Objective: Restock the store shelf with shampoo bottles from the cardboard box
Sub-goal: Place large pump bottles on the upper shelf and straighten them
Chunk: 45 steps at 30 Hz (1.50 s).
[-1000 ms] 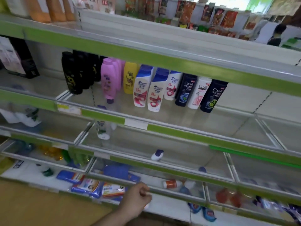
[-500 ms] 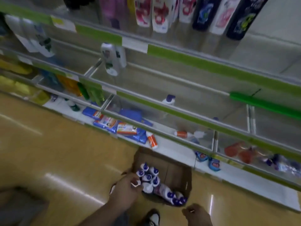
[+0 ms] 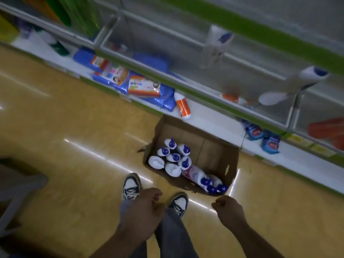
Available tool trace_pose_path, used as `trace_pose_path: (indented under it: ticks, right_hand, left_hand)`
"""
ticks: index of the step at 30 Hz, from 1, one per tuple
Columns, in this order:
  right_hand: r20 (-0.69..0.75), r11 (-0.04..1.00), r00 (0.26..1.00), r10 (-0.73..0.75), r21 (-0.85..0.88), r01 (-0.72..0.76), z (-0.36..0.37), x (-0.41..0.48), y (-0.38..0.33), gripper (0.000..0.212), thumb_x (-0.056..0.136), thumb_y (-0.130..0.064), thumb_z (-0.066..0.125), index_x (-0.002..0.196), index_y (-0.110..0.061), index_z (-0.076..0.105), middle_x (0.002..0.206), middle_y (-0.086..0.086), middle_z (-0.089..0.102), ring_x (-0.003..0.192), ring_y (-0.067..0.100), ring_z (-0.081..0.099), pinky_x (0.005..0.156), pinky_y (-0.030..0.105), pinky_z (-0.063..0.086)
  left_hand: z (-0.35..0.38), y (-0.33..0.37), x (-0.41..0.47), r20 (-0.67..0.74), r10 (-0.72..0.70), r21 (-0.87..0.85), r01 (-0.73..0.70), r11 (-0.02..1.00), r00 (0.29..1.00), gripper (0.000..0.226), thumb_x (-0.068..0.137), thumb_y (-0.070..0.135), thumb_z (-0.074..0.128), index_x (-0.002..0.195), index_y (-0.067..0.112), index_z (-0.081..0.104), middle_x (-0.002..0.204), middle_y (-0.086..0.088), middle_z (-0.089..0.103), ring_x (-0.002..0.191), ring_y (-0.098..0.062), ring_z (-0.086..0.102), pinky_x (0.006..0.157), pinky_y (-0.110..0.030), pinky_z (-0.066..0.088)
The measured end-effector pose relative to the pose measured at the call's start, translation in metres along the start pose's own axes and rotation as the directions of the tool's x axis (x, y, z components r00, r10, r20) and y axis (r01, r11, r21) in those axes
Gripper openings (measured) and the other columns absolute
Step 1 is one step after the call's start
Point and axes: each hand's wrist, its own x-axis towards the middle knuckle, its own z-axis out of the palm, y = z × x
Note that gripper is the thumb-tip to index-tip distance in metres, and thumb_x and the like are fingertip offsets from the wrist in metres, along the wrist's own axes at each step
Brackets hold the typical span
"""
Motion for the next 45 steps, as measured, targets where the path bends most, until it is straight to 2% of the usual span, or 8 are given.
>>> trace_pose_path:
  ticks: [6,12,20,24,29,33,38,45]
  right_hand:
    - [-0.031,0.996,1.0,0.003,-0.089,-0.006,0.05,0.097,0.023,0.039,0.093,-0.037,0.063,0.127,-0.02,0.059,0.128,0.002,0.064,0.117,0.023,0.06,0.095,0.031,0.046]
    - [-0.039,0.997,0.996,0.076,0.037,-0.074,0.079,0.168,0.026,0.043,0.092,-0.036,0.063,0.131,-0.021,0.051,0.118,0.009,0.065,0.104,0.029,0.063,0.076,0.033,0.044]
    - [-0.127,0.964,0.981,0.146,0.241,-0.112,0.118,0.212,0.014,0.065,0.083,-0.029,0.076,0.137,-0.015,0.042,0.121,0.01,0.064,0.108,0.034,0.063,0.08,0.037,0.052]
    - [0.095,0.671,0.931,0.353,0.667,-0.323,0.116,0.221,-0.002,0.038,0.093,-0.028,0.068,0.12,-0.007,0.051,0.094,0.011,0.065,0.08,0.027,0.064,0.068,0.037,0.055]
    - [0.199,0.755,0.941,0.273,0.562,-0.338,0.123,0.225,-0.013,0.029,0.092,-0.03,0.065,0.112,-0.01,0.058,0.098,0.009,0.072,0.079,0.024,0.073,0.071,0.042,0.06]
    - [0.186,0.768,0.954,0.234,0.567,-0.299,0.132,0.22,-0.023,0.034,0.087,-0.036,0.07,0.105,-0.007,0.062,0.095,0.011,0.073,0.076,0.023,0.073,0.068,0.044,0.062]
    - [0.015,0.855,0.974,0.226,0.476,-0.206,0.138,0.212,-0.03,0.034,0.089,-0.035,0.064,0.1,-0.003,0.064,0.081,0.01,0.072,0.065,0.022,0.072,0.062,0.04,0.063]
    - [-0.113,0.898,0.966,0.231,0.406,-0.167,0.104,0.178,-0.026,0.034,0.09,-0.038,0.062,0.101,-0.005,0.06,0.081,0.009,0.07,0.072,0.024,0.07,0.066,0.035,0.061]
  left_hand:
    - [0.043,-0.041,0.058,0.044,0.032,0.07,-0.035,0.997,0.999,0.024,0.087,0.036,0.067,0.102,0.047,0.052,0.098,0.016,0.06,0.083,0.002,0.06,0.071,-0.01,0.045]
    - [0.084,-0.075,0.096,0.089,0.043,0.073,-0.049,0.996,0.995,0.014,0.087,0.018,0.067,0.098,0.025,0.061,0.087,0.008,0.055,0.077,-0.006,0.058,0.071,-0.02,0.048]
    - [0.118,-0.107,0.109,0.127,0.024,0.077,-0.034,0.996,0.992,0.033,0.088,0.028,0.067,0.09,0.051,0.043,0.098,0.022,0.054,0.088,0.005,0.054,0.074,-0.013,0.046]
    - [0.119,-0.111,0.108,0.104,0.003,0.073,-0.011,0.997,0.995,0.036,0.085,0.025,0.07,0.084,0.05,0.044,0.094,0.017,0.059,0.079,0.002,0.058,0.07,-0.017,0.048]
    - [0.114,-0.116,0.105,0.096,0.013,0.057,-0.018,0.998,0.995,0.032,0.087,0.027,0.07,0.099,0.048,0.049,0.095,0.02,0.059,0.087,0.006,0.059,0.075,-0.009,0.047]
    - [0.113,-0.128,0.102,0.005,0.043,0.086,-0.043,0.995,0.999,0.028,0.073,0.029,0.073,0.1,0.033,0.068,0.067,0.021,0.056,0.075,0.019,0.058,0.062,0.0,0.044]
    - [0.109,-0.126,0.09,0.071,-0.026,-0.006,0.027,1.0,0.997,0.03,0.09,0.029,0.064,0.118,0.035,0.056,0.11,0.017,0.058,0.097,0.002,0.058,0.08,-0.008,0.048]
    - [0.09,-0.114,0.069,0.059,-0.038,0.018,0.037,0.999,0.998,0.031,0.087,0.026,0.07,0.109,0.04,0.053,0.097,0.025,0.057,0.086,0.009,0.058,0.074,-0.001,0.043]
